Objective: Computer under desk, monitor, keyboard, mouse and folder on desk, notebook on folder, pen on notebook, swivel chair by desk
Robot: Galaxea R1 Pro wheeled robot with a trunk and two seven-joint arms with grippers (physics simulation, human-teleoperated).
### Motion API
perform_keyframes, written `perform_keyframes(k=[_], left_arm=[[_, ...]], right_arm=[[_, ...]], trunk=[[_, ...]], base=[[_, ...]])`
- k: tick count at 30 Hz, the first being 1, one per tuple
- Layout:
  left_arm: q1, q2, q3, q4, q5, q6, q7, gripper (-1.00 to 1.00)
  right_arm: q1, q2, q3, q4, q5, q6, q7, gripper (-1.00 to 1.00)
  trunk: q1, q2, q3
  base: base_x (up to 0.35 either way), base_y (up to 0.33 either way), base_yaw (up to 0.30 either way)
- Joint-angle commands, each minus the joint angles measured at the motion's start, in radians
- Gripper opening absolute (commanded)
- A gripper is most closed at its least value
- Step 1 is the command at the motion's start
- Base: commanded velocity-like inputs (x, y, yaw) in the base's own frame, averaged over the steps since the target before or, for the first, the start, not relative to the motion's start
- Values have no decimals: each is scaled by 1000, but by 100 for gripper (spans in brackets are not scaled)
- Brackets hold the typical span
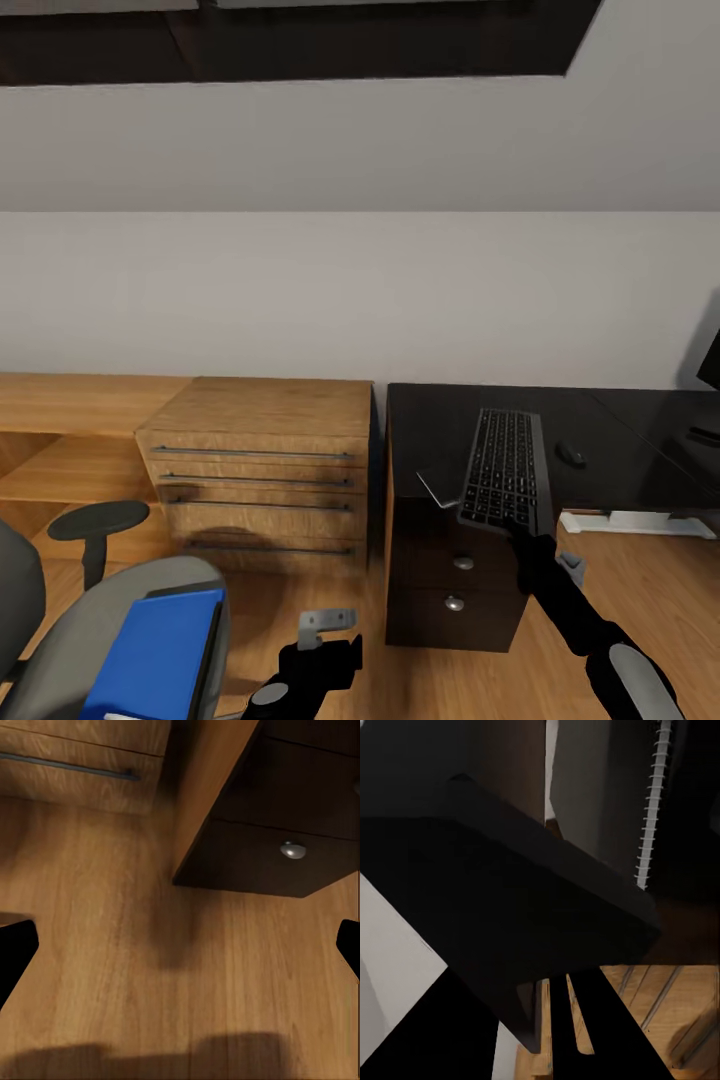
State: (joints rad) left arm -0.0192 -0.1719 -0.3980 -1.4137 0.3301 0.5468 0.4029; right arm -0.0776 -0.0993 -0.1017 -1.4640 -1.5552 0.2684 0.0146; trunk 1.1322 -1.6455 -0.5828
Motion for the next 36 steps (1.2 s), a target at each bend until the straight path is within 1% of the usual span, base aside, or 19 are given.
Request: perform_keyframes(k=[1,9,14,20,27,36], left_arm=[[-1,0,-3,-1,11,2,10,100],[-1,0,-6,-1,10,2,10,100],[-1,0,-7,-1,10,2,9,100],[-1,0,-7,-1,10,2,8,100],[-1,0,-7,-1,11,2,9,100],[-1,0,-7,-1,10,1,10,100]], right_arm=[[-1,0,-1,6,-9,5,2,-100],[-1,-2,-2,54,-9,5,1,-100],[-1,-2,-2,49,-9,5,2,-100],[1,-3,-1,22,-9,6,2,-100],[1,-5,-2,18,-9,8,2,-100],[1,-8,-5,20,-9,8,2,-100]], trunk=[[0,-1,-1],[0,-1,-1],[0,-1,-1],[0,-1,-1],[0,-1,-1],[0,-1,-1]], base=[[123,-246,0],[116,-192,0],[113,-241,0],[17,-40,0],[1,-41,0],[0,-297,0]])
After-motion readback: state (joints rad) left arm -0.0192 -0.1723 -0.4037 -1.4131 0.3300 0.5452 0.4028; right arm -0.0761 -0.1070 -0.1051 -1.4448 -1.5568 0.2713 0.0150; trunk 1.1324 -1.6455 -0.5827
